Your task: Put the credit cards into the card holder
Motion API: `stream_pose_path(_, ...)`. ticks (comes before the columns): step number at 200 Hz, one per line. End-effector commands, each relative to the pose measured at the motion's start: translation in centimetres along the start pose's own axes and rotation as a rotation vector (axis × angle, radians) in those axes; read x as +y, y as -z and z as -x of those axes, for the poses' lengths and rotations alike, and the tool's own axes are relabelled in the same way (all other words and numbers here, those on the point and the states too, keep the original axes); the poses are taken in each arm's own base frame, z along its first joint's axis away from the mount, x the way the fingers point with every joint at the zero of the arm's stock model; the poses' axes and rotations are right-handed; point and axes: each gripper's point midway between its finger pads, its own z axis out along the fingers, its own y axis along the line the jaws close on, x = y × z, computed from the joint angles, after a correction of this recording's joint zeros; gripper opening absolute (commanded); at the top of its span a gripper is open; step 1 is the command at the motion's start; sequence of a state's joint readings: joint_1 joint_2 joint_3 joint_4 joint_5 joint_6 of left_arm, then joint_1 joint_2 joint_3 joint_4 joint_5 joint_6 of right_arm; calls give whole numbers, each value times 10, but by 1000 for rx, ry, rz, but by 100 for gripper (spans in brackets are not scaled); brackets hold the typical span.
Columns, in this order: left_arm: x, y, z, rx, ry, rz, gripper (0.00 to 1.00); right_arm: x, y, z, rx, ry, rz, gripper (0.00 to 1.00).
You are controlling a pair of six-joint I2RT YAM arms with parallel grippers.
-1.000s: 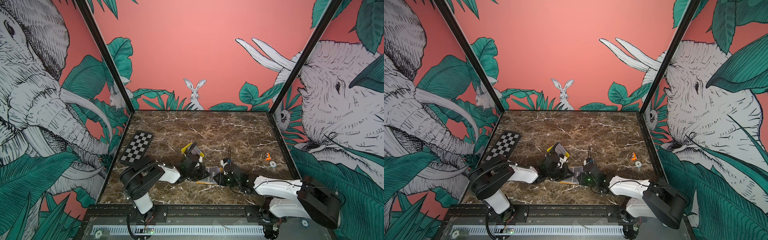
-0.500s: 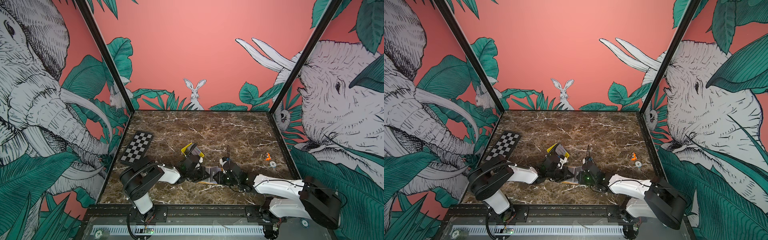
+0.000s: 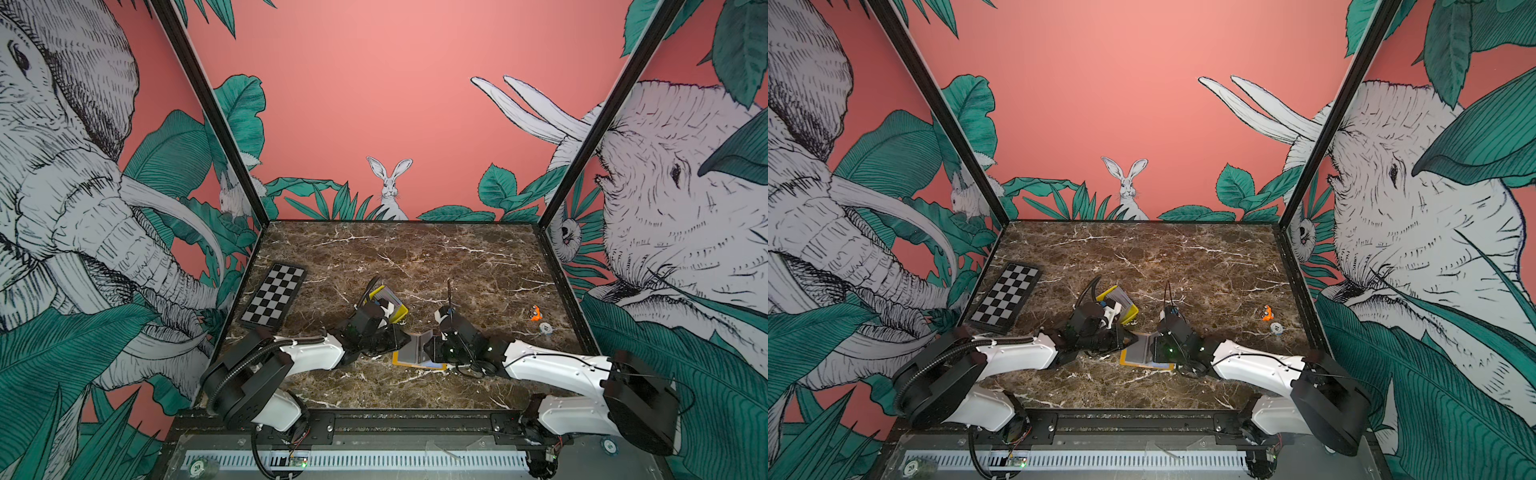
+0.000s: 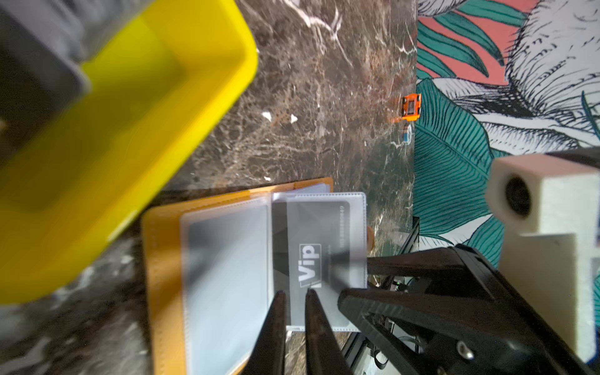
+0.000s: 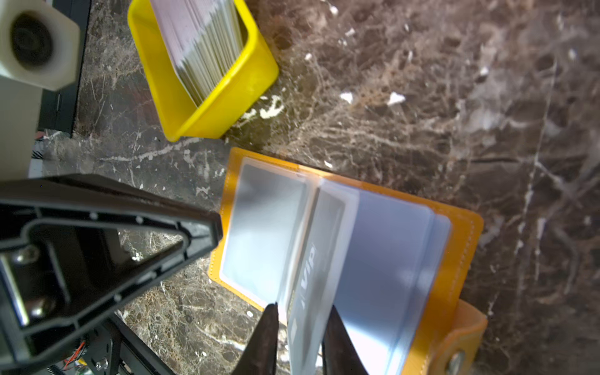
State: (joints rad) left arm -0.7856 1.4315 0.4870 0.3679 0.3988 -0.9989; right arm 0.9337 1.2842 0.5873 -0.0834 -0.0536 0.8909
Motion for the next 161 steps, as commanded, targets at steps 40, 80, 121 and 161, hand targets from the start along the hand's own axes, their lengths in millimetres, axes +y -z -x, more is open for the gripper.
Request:
stream_pose_path(40,9,36,22,-134,-78,26,16,19,-6,8,30,116,-93,40)
stream_pose_path(80,22,51,29,-187,-60,35,15,46,-11,15,40,150,-77,48)
stream_pose_path(121,28,57,27,-205,-56,31,15,60,-11,22,29,170,-57,50)
stream_pose_path(161,23,56,20,-167,-95,5,19,47,-3,23,1,180,-94,49)
